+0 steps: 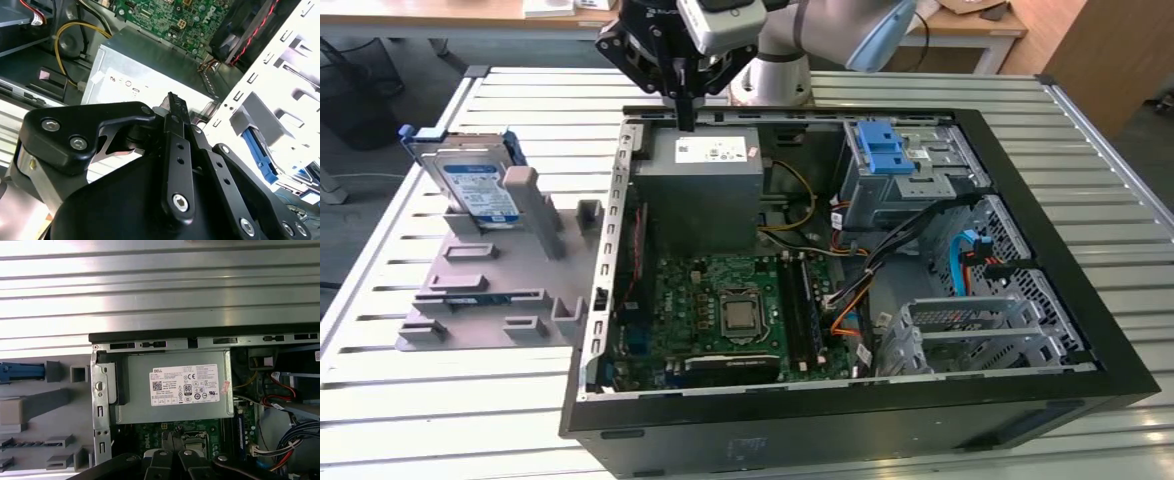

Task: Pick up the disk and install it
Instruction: 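Reach for the disk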

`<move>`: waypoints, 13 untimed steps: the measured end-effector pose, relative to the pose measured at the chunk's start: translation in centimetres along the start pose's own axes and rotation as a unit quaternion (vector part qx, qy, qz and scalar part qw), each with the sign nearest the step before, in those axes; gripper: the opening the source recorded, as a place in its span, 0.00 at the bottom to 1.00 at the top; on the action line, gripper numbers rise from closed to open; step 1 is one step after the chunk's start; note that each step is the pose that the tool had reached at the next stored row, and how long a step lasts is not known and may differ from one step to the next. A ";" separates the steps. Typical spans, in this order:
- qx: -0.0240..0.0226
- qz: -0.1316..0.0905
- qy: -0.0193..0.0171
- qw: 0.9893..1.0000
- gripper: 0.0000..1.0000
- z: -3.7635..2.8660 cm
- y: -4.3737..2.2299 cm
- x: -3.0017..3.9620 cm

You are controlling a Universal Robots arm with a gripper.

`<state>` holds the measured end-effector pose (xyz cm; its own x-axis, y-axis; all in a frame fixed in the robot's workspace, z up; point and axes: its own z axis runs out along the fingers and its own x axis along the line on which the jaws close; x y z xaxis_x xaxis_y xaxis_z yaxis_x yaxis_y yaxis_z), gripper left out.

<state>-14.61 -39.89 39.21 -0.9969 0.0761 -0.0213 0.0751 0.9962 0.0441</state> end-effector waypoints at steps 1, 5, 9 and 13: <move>0.000 0.000 0.000 1.000 0.11 0.00 -0.01 0.19; 0.000 0.000 0.001 1.000 0.11 0.02 -0.04 0.59; 0.000 0.000 0.001 1.000 0.11 0.03 -0.08 1.13; 0.000 0.000 0.001 1.000 0.11 0.06 -0.14 2.03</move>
<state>-16.65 -39.86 39.10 -0.9969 0.0763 -0.0191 0.0754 0.9962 0.0442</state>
